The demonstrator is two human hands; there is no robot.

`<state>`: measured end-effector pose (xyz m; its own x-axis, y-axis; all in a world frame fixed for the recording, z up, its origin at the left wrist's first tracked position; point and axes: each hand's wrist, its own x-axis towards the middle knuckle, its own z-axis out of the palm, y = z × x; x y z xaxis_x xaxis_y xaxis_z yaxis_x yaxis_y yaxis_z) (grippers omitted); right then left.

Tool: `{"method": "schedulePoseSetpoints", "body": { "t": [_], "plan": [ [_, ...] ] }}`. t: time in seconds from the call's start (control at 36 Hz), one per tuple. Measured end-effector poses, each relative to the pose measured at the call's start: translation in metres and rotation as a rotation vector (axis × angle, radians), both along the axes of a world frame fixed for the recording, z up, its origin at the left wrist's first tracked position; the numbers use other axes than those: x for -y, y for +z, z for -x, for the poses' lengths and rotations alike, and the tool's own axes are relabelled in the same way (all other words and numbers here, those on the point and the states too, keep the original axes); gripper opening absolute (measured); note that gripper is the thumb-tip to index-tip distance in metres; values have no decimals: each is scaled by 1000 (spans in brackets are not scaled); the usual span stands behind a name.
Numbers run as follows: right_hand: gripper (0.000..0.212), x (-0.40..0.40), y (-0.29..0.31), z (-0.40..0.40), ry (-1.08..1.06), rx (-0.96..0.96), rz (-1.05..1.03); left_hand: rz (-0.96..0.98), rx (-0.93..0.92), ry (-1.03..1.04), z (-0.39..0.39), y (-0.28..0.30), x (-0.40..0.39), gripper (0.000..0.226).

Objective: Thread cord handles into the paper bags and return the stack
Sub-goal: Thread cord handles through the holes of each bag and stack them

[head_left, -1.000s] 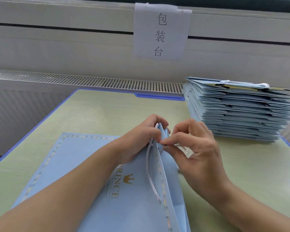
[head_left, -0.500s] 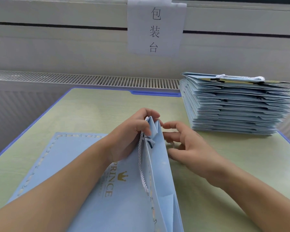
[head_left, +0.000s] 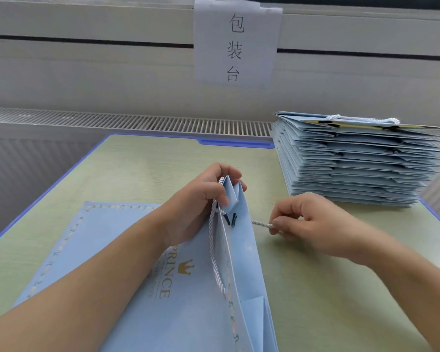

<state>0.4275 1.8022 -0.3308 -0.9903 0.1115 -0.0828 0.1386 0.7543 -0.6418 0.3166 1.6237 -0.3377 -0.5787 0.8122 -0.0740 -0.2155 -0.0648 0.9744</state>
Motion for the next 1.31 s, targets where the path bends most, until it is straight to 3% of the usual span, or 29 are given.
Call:
{"method": "schedulePoseSetpoints", "body": {
  "t": [0.31,0.42,0.53,0.67,0.75,0.89,1.03,1.19,1.31],
  "plan": [
    [22,-35,30,-16,160,212,192,54,-76,50,1,0,-1,50],
    [16,-54,40,-21,159,7,281,89,-121,96,6,0,2,49],
    [55,-74,48,-26,184,-280,385,109,-136,102,8,-1,2,48],
    [21,-94,51,-26,182,-601,702,123,-140,95,10,-3,2,47],
    [19,-106,35,-24,265,-684,906,119,-134,90,11,-3,2,46],
    [42,-73,2,-26,176,-717,1046,123,-143,93,12,-1,3,45],
    [20,-78,19,-24,105,-639,1152,130,-152,119,14,-1,4,46],
    [23,-58,41,-17,214,-507,991,130,-150,121,15,-1,4,48],
    [21,-32,35,-18,218,-320,1063,120,-145,136,17,0,6,46]
  ]
}}
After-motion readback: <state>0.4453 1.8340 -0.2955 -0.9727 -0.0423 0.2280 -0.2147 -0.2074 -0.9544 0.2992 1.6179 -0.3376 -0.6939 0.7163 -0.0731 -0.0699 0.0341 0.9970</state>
